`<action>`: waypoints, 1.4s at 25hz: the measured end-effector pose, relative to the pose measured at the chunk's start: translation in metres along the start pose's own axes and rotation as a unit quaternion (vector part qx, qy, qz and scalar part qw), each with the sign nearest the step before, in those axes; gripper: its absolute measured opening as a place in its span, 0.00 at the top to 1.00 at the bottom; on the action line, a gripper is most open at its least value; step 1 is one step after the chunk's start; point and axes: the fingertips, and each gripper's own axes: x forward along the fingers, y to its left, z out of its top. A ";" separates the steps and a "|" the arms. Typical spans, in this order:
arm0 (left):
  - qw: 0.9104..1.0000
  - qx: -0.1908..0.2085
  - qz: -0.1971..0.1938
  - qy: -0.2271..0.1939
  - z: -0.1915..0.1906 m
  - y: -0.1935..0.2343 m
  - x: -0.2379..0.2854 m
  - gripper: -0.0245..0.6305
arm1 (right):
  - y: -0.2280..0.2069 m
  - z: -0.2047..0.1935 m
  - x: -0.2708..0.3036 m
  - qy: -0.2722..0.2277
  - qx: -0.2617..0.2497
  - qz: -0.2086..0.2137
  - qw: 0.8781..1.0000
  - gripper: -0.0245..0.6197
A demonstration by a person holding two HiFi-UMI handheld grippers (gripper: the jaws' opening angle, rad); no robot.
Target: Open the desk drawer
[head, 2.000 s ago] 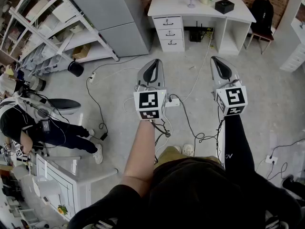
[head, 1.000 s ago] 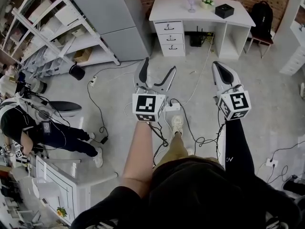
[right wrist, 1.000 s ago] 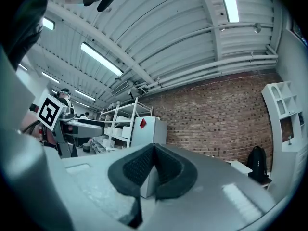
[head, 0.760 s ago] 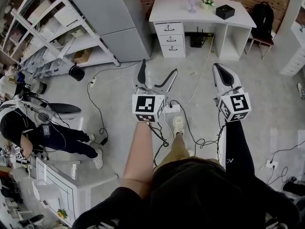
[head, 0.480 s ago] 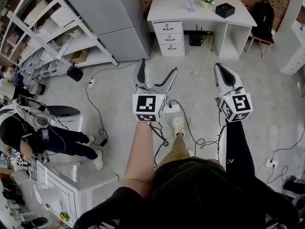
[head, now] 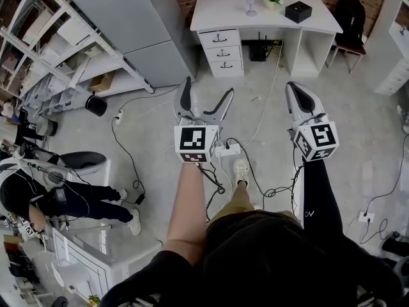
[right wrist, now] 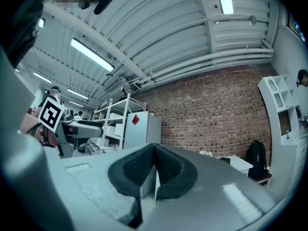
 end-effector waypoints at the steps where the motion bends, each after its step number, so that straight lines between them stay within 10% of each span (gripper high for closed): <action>1: 1.000 0.000 -0.001 0.000 -0.001 0.002 0.005 0.26 | -0.001 -0.002 0.005 0.001 -0.002 0.002 1.000 0.96; 35: 0.998 -0.031 -0.054 0.015 -0.060 0.144 0.252 0.26 | -0.086 -0.030 0.255 0.010 -0.015 -0.029 0.999 0.96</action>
